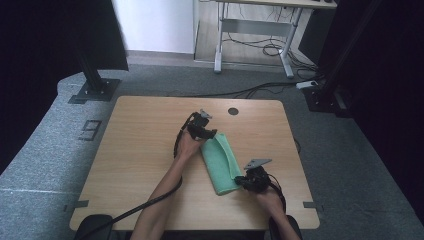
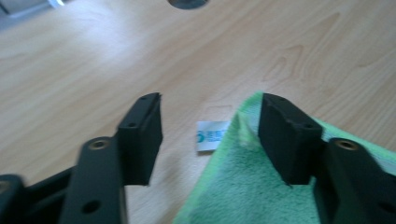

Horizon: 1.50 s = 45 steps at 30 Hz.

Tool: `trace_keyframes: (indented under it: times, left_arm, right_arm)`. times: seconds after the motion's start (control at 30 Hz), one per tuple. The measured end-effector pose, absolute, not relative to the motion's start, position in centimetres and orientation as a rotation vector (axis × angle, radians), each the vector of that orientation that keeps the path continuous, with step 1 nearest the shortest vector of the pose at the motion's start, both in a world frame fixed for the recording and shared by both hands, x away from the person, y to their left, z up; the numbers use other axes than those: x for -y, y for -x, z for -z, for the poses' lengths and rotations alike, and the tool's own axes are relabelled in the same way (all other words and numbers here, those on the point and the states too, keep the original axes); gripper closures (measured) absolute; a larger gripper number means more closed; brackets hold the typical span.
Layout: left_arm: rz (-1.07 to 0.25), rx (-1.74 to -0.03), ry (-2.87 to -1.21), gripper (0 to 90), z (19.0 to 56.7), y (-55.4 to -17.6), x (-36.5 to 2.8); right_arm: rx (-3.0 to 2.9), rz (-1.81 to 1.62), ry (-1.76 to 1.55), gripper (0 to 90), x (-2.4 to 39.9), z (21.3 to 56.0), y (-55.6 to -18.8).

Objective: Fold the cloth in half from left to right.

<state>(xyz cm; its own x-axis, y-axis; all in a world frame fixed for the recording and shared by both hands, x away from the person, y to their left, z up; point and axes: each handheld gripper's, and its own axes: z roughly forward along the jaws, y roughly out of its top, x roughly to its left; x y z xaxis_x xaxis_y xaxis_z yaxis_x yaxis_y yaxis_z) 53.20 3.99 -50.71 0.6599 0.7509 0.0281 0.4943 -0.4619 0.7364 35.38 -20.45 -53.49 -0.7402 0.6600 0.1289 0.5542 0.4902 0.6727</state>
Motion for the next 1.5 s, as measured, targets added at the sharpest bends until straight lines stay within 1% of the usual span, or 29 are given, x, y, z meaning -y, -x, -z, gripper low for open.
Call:
trace_keyframes:
  times: [0.1,0.23,0.37,0.53,0.77,0.87,0.97,1.3,1.5]
  left_arm:
    - [-0.460,-0.965,-2.140,31.1,50.2,-53.0,-4.7]
    - [-0.464,-0.946,-2.144,28.3,50.0,-52.3,-5.3]
    - [-0.456,-0.912,-2.168,26.4,50.2,-51.5,-5.3]
    - [-0.445,-0.889,-2.191,23.9,50.5,-50.8,-5.2]
    - [-0.420,-0.855,-2.198,19.4,50.5,-49.7,-5.0]
    - [-0.406,-0.844,-2.201,17.8,50.5,-49.1,-5.0]
    - [-0.397,-0.828,-2.206,16.7,50.7,-48.4,-5.1]
    - [-0.390,-0.817,-2.222,15.1,51.5,-46.4,-5.6]
    - [-0.387,-0.804,-2.245,14.6,52.1,-45.3,-5.9]
  right_arm:
    - [-2.581,-1.087,-1.056,83.1,20.5,53.5,-35.4]
    - [-2.581,-1.086,-1.060,82.1,20.5,53.5,-35.4]
    - [-2.574,-1.084,-1.058,78.9,20.6,53.4,-35.4]
    - [-2.517,-1.100,-1.091,68.1,21.3,52.8,-35.2]
    - [-2.411,-1.136,-1.148,47.7,23.0,51.8,-35.8]
    - [-2.388,-1.125,-1.157,42.3,23.4,51.6,-36.1]
    - [-2.368,-1.083,-1.158,39.7,23.6,51.7,-36.4]
    - [-2.337,-1.036,-1.205,36.8,25.0,51.7,-37.1]
    - [-2.410,-1.047,-1.149,33.0,24.1,52.7,-37.4]
